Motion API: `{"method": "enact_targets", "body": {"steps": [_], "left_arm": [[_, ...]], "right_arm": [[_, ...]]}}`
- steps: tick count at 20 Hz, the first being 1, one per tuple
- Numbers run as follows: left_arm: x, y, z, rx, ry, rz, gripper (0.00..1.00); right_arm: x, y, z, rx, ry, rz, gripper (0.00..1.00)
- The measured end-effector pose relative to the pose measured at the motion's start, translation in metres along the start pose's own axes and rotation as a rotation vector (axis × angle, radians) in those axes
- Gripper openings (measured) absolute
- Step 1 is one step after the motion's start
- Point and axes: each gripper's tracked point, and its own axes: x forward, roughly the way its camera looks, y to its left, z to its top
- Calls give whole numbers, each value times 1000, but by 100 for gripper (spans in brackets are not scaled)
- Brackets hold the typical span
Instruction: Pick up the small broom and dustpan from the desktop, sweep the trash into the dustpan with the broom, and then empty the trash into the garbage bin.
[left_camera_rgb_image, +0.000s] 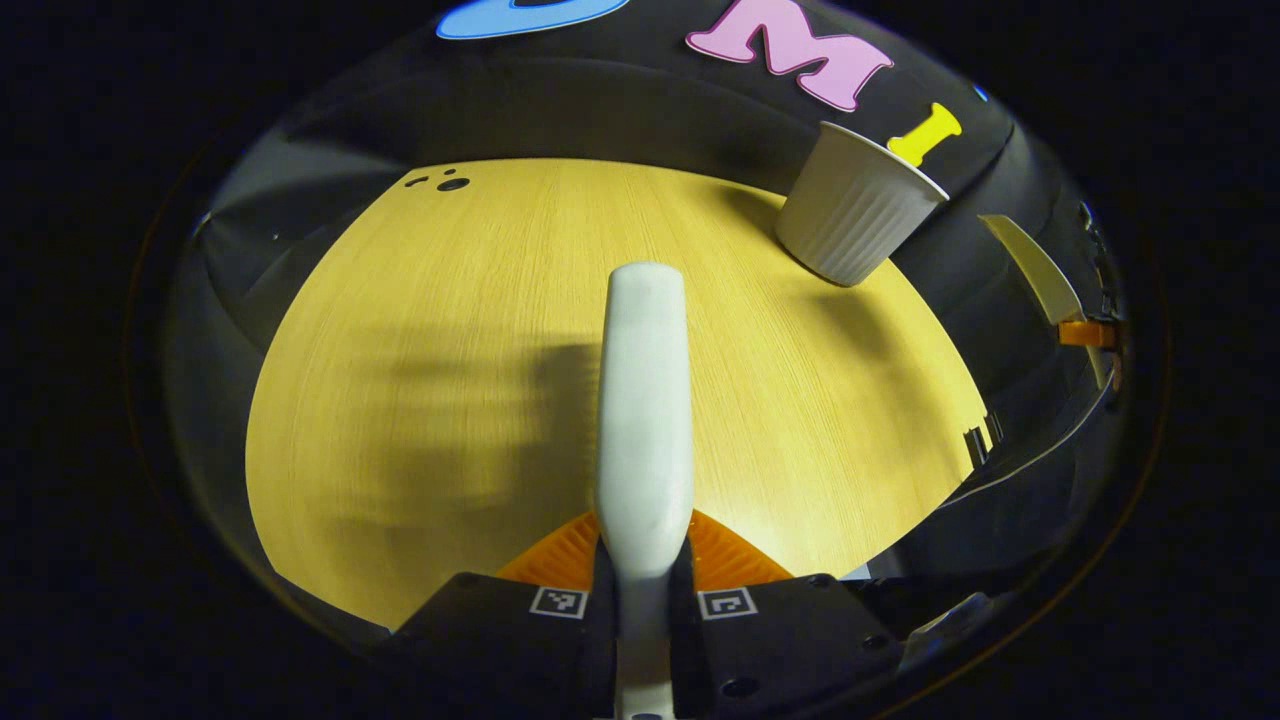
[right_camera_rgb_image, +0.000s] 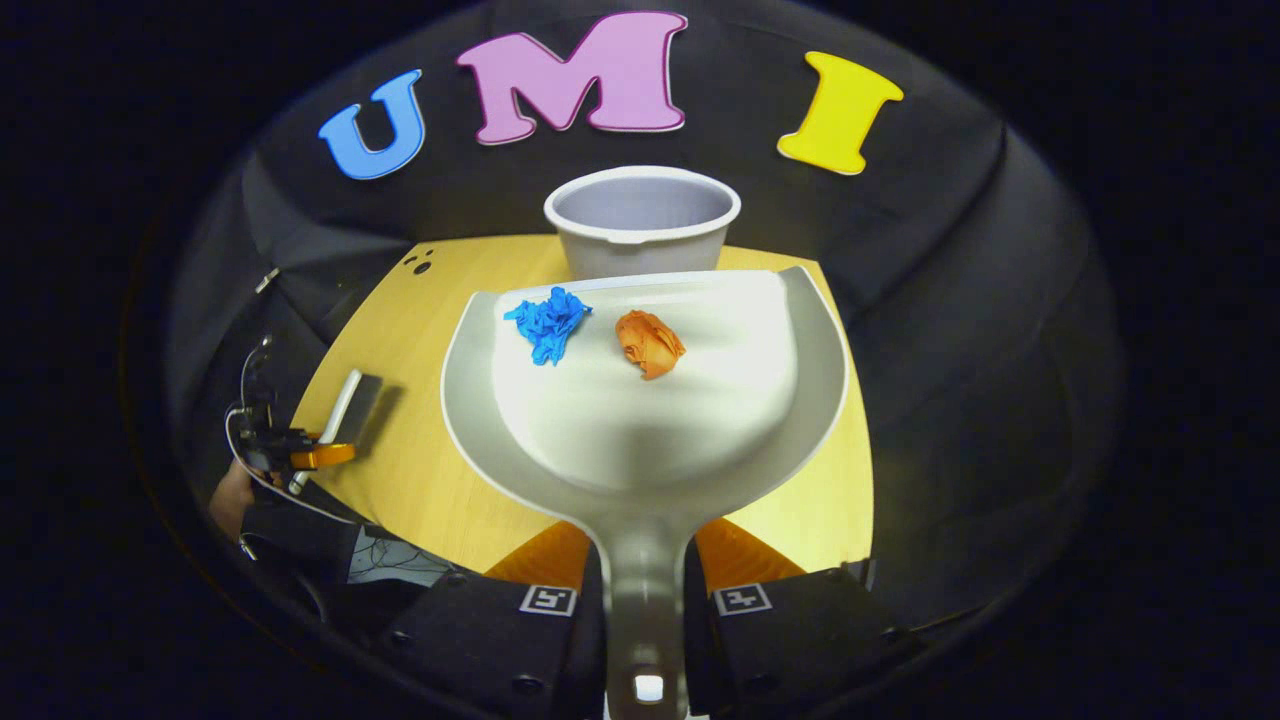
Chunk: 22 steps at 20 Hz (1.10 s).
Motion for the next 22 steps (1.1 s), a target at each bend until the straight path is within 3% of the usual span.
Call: {"method": "enact_targets", "body": {"steps": [1, 4, 11, 12, 16, 20, 21, 22], "left_arm": [[-3, 1, -2, -12, -3, -1, 26], [-20, 14, -17, -78, -5, 17, 26], [-61, 43, -49, -178, 3, 89, 24], [-65, 47, -47, -187, -8, 102, 25], [-79, 54, -32, -219, -58, 125, 26], [-77, 56, -21, -229, -74, 129, 26], [-75, 56, -18, -228, -72, 128, 26], [-72, 55, -12, -222, -75, 127, 26]], "right_arm": [[2, -10, 12, -11, -2, -21, 31], [1, -31, 56, -37, -30, -67, 35], [59, -50, 160, -130, -99, -155, 35], [69, -51, 170, -135, -101, -163, 31], [107, -48, 191, -115, -86, -162, 35], [130, -62, 215, -103, -102, -252, 35], [134, -67, 223, -102, -116, -286, 31], [136, -71, 229, -114, -131, -318, 35]]}}
